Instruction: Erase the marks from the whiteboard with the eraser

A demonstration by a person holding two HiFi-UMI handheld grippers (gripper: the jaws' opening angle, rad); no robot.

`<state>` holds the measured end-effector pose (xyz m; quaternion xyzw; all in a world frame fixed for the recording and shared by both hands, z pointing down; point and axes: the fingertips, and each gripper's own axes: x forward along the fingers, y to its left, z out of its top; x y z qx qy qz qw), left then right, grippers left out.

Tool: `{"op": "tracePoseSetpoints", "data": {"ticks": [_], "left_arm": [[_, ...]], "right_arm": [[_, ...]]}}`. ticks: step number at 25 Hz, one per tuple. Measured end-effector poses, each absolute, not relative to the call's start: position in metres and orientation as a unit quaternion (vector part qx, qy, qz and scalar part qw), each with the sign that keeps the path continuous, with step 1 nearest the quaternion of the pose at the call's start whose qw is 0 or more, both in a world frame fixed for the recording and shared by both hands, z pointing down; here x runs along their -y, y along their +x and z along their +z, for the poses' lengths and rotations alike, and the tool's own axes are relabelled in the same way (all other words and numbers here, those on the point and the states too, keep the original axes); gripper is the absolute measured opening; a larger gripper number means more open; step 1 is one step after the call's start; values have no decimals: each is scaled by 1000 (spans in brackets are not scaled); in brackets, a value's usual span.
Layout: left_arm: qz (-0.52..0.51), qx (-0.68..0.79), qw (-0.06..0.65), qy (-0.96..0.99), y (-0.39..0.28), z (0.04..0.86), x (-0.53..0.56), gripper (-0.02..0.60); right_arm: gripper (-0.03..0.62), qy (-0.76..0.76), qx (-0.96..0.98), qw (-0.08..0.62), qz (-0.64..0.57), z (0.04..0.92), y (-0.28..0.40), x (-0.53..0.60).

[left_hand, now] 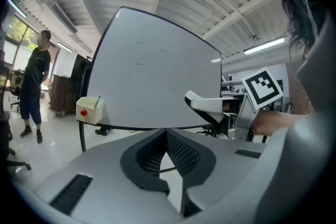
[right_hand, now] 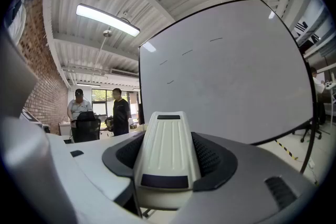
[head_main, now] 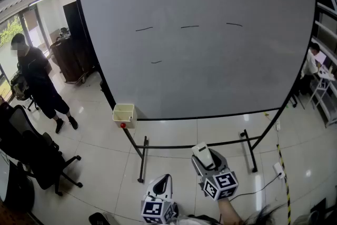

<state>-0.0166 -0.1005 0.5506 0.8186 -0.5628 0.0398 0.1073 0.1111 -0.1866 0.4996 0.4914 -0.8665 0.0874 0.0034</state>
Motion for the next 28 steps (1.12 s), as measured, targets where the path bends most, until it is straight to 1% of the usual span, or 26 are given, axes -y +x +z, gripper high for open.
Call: {"op": "tracePoseSetpoints", "data": {"ticks": [4, 9, 12, 15, 20, 24, 26, 28], "left_arm": [[19, 561, 92, 822, -64, 526, 150, -18], [15, 560, 64, 826, -132, 504, 209, -18], [16, 559, 69, 826, -162, 508, 229, -18], [18, 562, 86, 822, -184, 518, 241, -18], [7, 572, 103, 814, -205, 523, 260, -18], [8, 582, 111, 805, -219, 526, 270, -18], [7, 588, 119, 800, -221, 529, 274, -18], [3, 592, 125, 796, -219, 529, 278, -18]], "right_arm": [[281, 506, 861, -9, 53, 465, 74, 258], [279, 550, 834, -54, -5, 387, 40, 355], [279, 579, 811, -74, -42, 346, 28, 403], [279, 606, 789, -82, -61, 321, 22, 440], [278, 643, 758, -69, -86, 309, 25, 479], [275, 663, 739, -70, -95, 315, 13, 489], [276, 649, 753, -56, -98, 325, -10, 488], [275, 611, 784, -15, -111, 338, -55, 485]]}}
